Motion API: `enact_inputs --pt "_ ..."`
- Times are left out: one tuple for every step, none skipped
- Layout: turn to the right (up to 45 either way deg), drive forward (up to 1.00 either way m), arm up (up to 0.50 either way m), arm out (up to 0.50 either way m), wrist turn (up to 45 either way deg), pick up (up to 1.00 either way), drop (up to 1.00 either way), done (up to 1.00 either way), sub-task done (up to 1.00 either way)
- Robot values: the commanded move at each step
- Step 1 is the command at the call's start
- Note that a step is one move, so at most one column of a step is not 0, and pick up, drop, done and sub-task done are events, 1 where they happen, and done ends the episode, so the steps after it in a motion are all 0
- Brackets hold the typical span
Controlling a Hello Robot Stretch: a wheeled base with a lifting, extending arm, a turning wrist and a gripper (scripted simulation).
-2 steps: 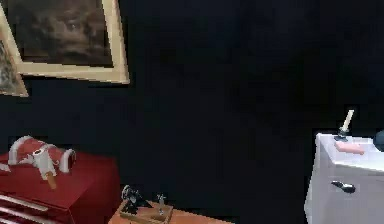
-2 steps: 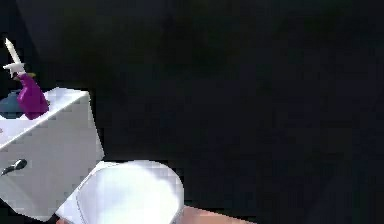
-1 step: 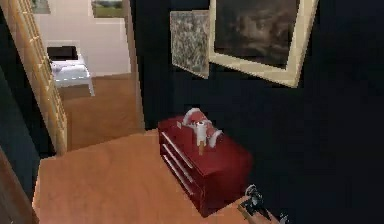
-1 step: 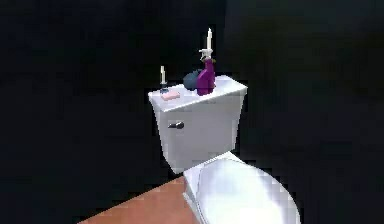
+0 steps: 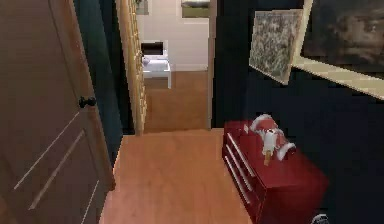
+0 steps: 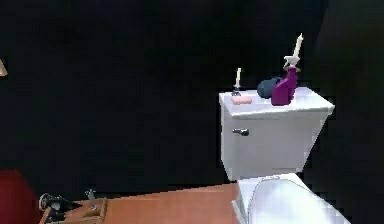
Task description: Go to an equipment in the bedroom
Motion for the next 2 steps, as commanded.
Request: enact_inputs --pt "0.0 1.0 0.0 0.0 0.0 0.0 0.0 0.0 0.0" --pt "0.0 1.0 0.0 0.0 0.0 0.0 0.0 0.0 0.0"
